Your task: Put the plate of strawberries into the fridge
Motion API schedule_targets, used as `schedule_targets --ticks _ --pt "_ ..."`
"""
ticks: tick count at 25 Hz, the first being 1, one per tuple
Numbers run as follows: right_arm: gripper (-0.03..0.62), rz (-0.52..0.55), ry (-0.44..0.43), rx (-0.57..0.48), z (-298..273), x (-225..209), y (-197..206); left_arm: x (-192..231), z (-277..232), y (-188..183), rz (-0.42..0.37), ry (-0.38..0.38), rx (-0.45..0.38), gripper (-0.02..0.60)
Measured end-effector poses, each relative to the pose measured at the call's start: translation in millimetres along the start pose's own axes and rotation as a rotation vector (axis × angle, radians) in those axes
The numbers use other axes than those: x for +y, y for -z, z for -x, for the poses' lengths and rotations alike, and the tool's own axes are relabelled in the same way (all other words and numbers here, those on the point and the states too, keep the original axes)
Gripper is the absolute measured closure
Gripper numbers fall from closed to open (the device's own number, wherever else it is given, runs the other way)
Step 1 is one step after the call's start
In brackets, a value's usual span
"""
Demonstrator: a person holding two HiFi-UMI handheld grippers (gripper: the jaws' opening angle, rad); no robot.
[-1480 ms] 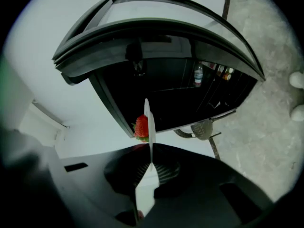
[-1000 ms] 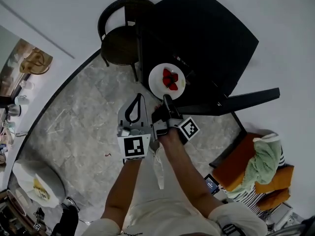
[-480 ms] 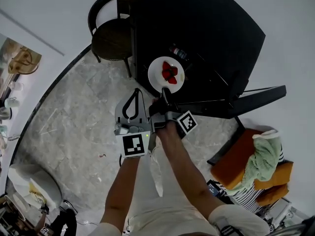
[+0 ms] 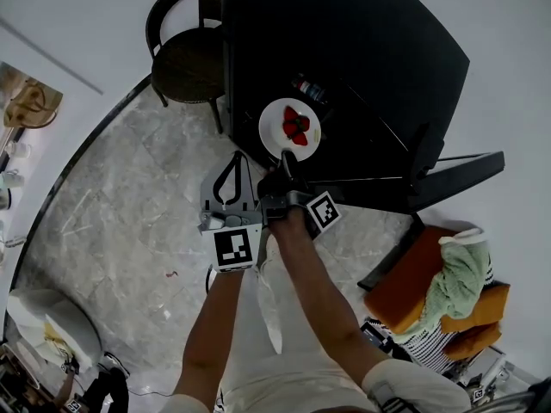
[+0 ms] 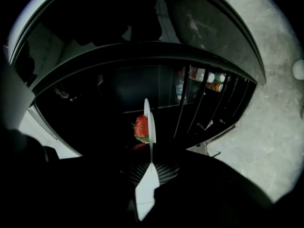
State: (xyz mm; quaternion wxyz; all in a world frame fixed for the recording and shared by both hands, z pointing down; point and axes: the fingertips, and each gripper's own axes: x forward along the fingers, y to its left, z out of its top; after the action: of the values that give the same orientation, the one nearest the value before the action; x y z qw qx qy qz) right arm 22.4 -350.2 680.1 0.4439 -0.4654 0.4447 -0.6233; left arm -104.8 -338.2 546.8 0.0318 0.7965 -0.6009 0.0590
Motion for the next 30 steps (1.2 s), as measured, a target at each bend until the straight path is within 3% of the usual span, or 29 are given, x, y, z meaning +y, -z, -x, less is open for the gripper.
schedule_targets --ticks 17,22,30 --pt "0.572 -0.02 0.014 -0.092 -31 -33 -15 -7 -6 4 -0.012 0.006 0.006 0.581" --pt "0.572 -0.039 -0.034 -0.104 -37 -41 -20 -10 -7 3 -0.011 0.012 0.007 0.581" --pt "0.572 -0.036 -0.034 -0.116 -47 -46 -21 -8 -5 2 -0.009 0.005 0.005 0.581"
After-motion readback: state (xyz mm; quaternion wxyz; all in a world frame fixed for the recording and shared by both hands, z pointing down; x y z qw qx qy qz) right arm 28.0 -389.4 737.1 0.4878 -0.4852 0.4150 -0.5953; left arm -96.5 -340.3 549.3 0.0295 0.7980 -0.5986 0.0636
